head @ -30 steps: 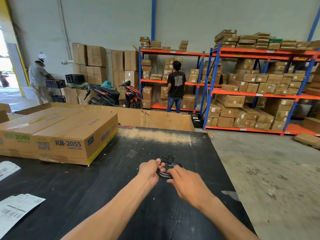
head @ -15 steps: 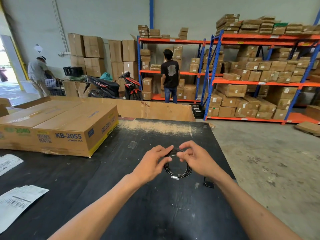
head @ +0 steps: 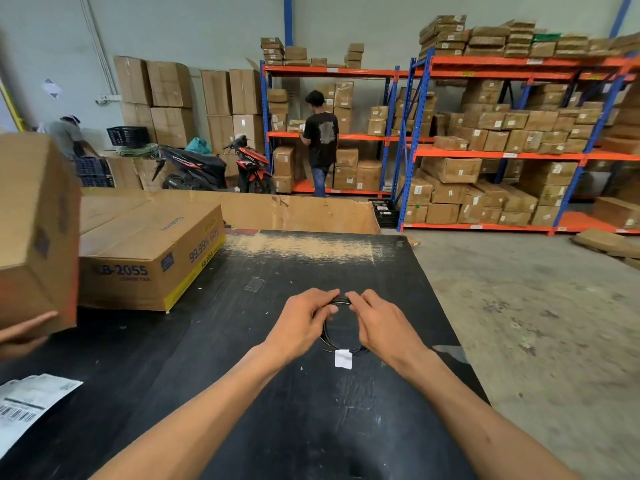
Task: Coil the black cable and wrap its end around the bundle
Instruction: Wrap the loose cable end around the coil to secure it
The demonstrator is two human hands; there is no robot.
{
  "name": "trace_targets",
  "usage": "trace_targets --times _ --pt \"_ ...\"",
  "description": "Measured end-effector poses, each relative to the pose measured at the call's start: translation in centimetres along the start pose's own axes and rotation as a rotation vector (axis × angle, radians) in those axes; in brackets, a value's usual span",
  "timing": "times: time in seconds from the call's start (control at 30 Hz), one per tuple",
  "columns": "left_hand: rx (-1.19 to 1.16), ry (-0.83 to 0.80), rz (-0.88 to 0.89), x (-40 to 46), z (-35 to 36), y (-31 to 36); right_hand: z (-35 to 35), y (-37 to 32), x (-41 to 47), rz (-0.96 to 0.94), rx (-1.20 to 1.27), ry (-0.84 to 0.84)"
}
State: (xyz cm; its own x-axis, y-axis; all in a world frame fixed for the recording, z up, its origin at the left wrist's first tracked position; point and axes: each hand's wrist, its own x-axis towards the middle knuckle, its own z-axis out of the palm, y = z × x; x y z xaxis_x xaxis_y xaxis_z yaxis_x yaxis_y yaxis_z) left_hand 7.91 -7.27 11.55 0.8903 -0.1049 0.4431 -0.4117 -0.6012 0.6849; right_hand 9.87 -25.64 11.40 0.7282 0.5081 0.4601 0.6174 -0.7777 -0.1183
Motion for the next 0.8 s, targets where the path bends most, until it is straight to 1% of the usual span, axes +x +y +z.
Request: trace_targets --times 0.03,0.13,0.2,0.3,0.37,0.47,0.53,0.57,0.6,0.63,0.73,0.77,0.8 --pt "-0.054 0.010 -0.046 -0.1 0.1 -0.1 0.1 0.0 -0.1 0.008 0.008 0.010" --pt "-0.254 0.058 -0.264 -0.1 0.8 -0.8 0.9 0.2 -0.2 0.037 0.071 0.003" --pt "-0.349 0.094 -0.371 -0.3 1.5 -1.3 1.3 0.6 0.0 0.085 0.151 -0.049" --pt "-0.342 0.162 -0.463 -0.5 2.5 -2.0 1.6 1.3 0.5 0.183 0.308 -0.180" --pt "-0.319 0.199 -0.490 -0.3 3.1 -2.4 1.7 2.4 0.8 0.267 0.386 -0.171" --pt "-0.307 0.227 -0.527 0.0 3.6 -3.4 1.9 5.6 1.2 0.417 0.322 -0.074" --pt "-0.305 0.237 -0.556 0.1 3.9 -4.2 1.9 8.2 1.1 0.551 0.248 -0.060" --pt "-0.298 0.238 -0.572 0.1 4.1 -4.7 2.0 9.5 0.8 0.578 0.182 -0.085" --pt "-0.293 0.236 -0.588 0.0 4.3 -5.1 2.2 10.7 0.4 0.558 0.110 -0.150" --pt "-0.290 0.233 -0.605 0.0 4.6 -5.5 2.5 11.7 0.0 0.493 0.029 -0.250" --pt "-0.285 0.228 -0.644 0.1 5.3 -6.3 3.9 13.6 -1.1 0.161 -0.254 -0.563" --pt "-0.285 0.225 -0.655 0.2 5.5 -6.4 4.5 13.8 -1.4 0.073 -0.329 -0.627" --pt "-0.284 0.219 -0.664 0.3 5.7 -6.5 5.1 13.9 -1.6 0.029 -0.378 -0.669"
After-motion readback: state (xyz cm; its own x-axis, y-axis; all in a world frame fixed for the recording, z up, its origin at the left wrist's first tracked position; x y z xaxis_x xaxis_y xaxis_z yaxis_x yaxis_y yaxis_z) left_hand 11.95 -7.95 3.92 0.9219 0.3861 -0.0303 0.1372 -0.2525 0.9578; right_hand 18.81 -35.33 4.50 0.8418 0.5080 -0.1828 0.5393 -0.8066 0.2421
